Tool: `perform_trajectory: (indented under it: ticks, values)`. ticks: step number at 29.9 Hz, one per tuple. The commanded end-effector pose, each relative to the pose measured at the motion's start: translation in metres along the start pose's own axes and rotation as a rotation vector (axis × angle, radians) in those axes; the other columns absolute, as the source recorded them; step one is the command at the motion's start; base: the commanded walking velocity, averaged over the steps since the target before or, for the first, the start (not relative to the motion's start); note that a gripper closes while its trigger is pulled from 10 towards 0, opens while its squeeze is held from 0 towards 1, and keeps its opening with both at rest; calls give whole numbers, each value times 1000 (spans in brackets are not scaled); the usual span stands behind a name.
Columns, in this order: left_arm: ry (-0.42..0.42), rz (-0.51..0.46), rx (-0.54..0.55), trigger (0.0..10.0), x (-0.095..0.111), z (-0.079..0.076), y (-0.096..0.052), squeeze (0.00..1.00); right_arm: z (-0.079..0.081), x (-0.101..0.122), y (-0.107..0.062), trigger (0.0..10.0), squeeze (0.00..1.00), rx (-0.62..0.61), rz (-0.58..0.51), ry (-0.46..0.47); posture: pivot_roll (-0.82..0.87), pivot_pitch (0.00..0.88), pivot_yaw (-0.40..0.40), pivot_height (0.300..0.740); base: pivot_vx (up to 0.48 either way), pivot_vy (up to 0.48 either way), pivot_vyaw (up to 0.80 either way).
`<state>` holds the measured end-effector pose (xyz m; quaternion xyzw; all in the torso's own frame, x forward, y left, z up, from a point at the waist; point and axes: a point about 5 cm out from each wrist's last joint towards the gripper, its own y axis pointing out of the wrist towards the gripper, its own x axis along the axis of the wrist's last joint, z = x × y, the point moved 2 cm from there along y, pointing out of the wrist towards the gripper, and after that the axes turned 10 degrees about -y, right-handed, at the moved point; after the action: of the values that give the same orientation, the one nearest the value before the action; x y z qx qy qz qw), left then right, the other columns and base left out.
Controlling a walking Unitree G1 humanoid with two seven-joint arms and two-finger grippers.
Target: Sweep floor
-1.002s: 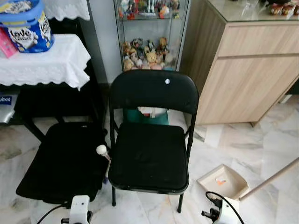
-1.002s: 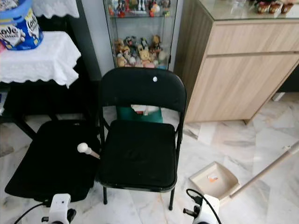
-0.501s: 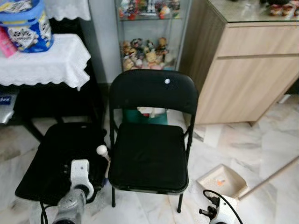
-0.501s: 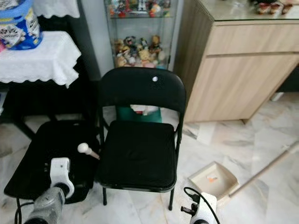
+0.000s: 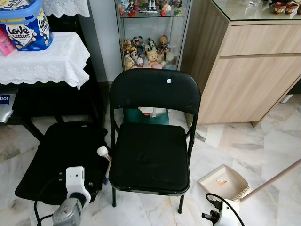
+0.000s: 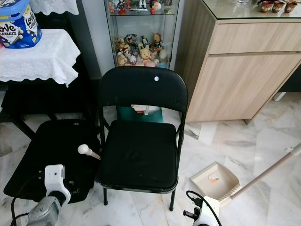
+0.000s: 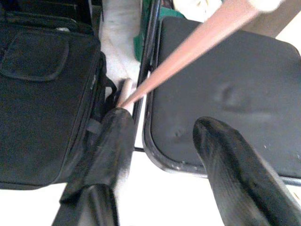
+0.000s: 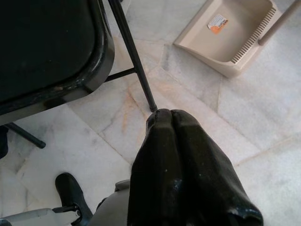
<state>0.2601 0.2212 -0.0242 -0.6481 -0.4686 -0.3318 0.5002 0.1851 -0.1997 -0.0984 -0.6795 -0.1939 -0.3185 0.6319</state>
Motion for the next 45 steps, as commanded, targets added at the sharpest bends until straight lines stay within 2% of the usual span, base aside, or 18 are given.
perform_trajectory:
  ticks: [1, 6, 9, 14, 28, 29, 45]
  values:
    - [29, -15, -20, 10000, 2, 2, -3, 1000, -1, -5, -1, 10000, 0, -5, 18, 5, -11, 117, -23, 740, 0, 0, 0]
    - [27, -36, -44, 10000, 4, 3, -7, 1000, -2, -5, -1, 10000, 0, -7, 19, 2, -11, 117, -25, 740, 0, 0, 0]
    - [27, -82, -73, 10000, 12, -1, -7, 1000, -3, -6, -2, 10000, 0, -10, 20, 1, -11, 118, -24, 740, 0, 0, 0]
    - [39, -104, -115, 10000, 16, -8, -6, 1000, -2, -6, -2, 10000, 0, -12, 21, -1, -11, 119, -25, 740, 0, 0, 0]
    - [51, -167, -141, 10000, 27, -15, -8, 1000, -3, -8, -2, 10000, 0, -15, 30, -1, -11, 117, -23, 740, 0, 0, 0]
    - [51, -168, -142, 10000, 27, -16, -8, 0, -3, -8, -2, 10000, 0, -15, 30, -1, -11, 117, -23, 740, 0, 0, 0]
    - [29, -231, -144, 10000, 45, -25, -1, 0, -4, -7, -2, 10000, 0, -14, 27, -6, -11, 99, -25, 740, 0, 0, 0]
